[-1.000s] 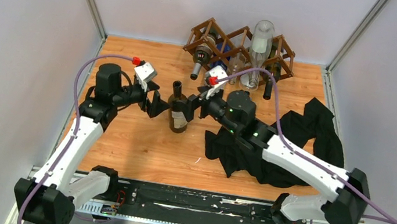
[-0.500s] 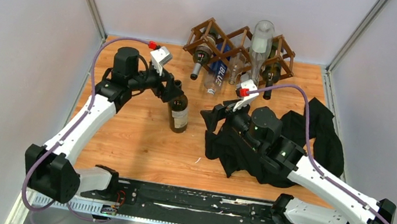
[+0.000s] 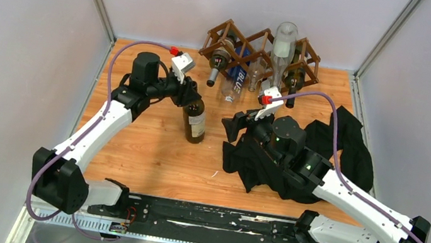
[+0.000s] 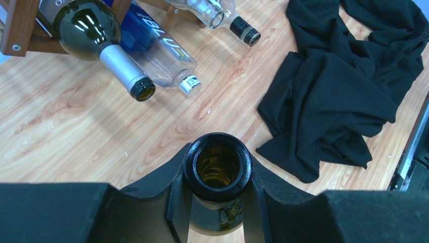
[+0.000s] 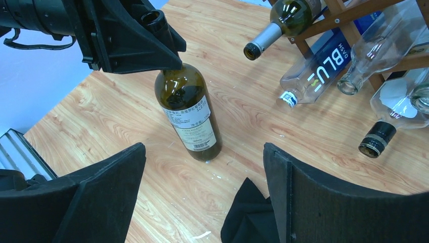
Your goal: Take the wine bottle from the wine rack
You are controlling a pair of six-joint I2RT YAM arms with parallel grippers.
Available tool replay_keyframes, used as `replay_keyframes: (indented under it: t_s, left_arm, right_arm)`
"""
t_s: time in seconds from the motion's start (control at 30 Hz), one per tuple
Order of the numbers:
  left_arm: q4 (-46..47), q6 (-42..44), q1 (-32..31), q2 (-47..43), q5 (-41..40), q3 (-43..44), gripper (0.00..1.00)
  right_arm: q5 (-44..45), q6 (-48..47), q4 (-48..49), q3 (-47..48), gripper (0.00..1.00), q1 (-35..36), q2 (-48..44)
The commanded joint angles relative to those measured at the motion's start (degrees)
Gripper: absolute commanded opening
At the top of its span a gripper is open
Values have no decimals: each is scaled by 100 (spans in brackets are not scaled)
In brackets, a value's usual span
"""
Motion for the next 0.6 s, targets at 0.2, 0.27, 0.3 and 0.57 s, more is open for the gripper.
replay_keyframes:
  t_s: [0.2,0.27,0.3,0.57]
  left_arm:
    - [-180,505,-12,122,-504,417,0]
    - [-301,687,40,211,-679,682,0]
    - [-311,723,106,279,-723,811,0]
    - [-29,566,745,1126,-740,1877,0]
  right_arm:
    - [238,-176,-316,235,80,-55,-66]
    - [299,-236,-341,269,77,-55,-64]
    - [335,-267,-354,281,76,-51,-60]
    - [535,-353,-439,366,69,-120,-76]
